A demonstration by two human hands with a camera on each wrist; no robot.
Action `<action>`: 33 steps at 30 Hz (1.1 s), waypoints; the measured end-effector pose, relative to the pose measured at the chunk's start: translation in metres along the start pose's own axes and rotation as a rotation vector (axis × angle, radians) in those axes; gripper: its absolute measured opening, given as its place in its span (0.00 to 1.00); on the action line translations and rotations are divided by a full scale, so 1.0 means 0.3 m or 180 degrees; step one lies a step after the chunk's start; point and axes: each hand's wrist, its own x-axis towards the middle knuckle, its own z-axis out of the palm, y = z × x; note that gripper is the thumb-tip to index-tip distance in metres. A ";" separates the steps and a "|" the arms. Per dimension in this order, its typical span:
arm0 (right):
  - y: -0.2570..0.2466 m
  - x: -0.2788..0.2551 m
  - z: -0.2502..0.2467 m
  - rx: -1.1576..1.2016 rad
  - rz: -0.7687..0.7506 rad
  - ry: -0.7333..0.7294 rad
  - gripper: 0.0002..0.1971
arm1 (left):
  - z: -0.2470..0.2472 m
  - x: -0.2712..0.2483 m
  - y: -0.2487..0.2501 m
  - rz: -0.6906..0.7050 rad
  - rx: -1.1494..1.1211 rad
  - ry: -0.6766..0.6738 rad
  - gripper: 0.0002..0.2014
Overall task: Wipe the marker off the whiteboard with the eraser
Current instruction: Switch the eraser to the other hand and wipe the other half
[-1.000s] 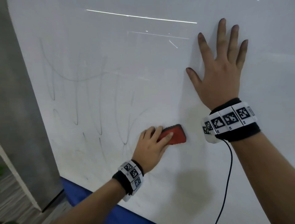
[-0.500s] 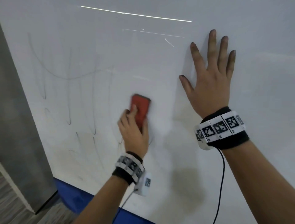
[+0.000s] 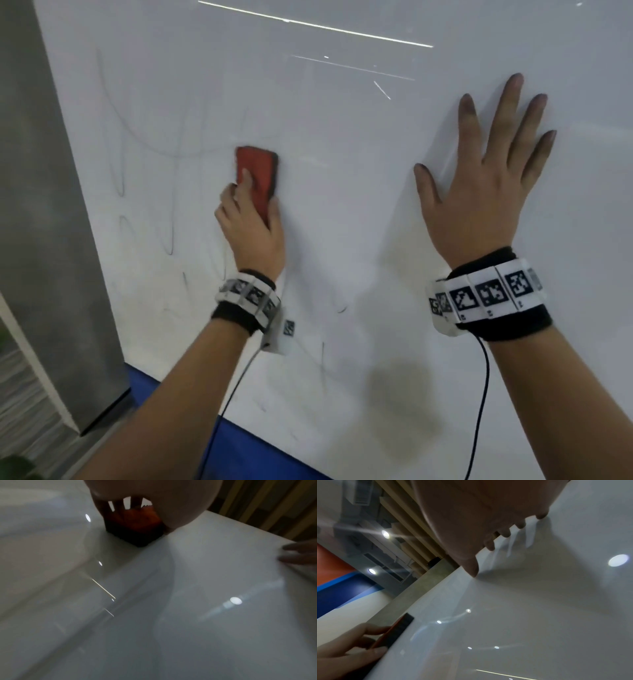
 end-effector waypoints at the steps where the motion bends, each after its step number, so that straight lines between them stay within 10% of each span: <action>1: -0.027 -0.006 0.008 0.0025 0.0012 -0.0037 0.39 | 0.004 -0.058 0.020 0.0185 0.0084 -0.0067 0.27; 7: -0.191 0.119 0.059 0.0097 -0.0728 -0.0058 0.35 | -0.013 -0.235 -0.002 0.1596 0.0281 -0.0687 0.23; 15: -0.332 0.216 0.086 0.0220 -0.0255 0.0165 0.35 | -0.067 0.359 0.045 -0.0196 0.0218 0.0167 0.28; 22: -0.378 0.222 0.120 0.0244 -0.0122 0.0260 0.35 | -0.043 0.155 0.056 0.1627 0.0263 -0.0415 0.25; 29: -0.377 0.219 0.114 0.0189 -0.0145 0.0282 0.34 | -0.103 0.565 -0.165 -0.0751 0.0157 0.0396 0.29; 33: -0.436 0.222 0.104 0.0036 -0.0241 0.0253 0.33 | -0.072 0.435 -0.088 -0.0331 0.0369 0.0328 0.29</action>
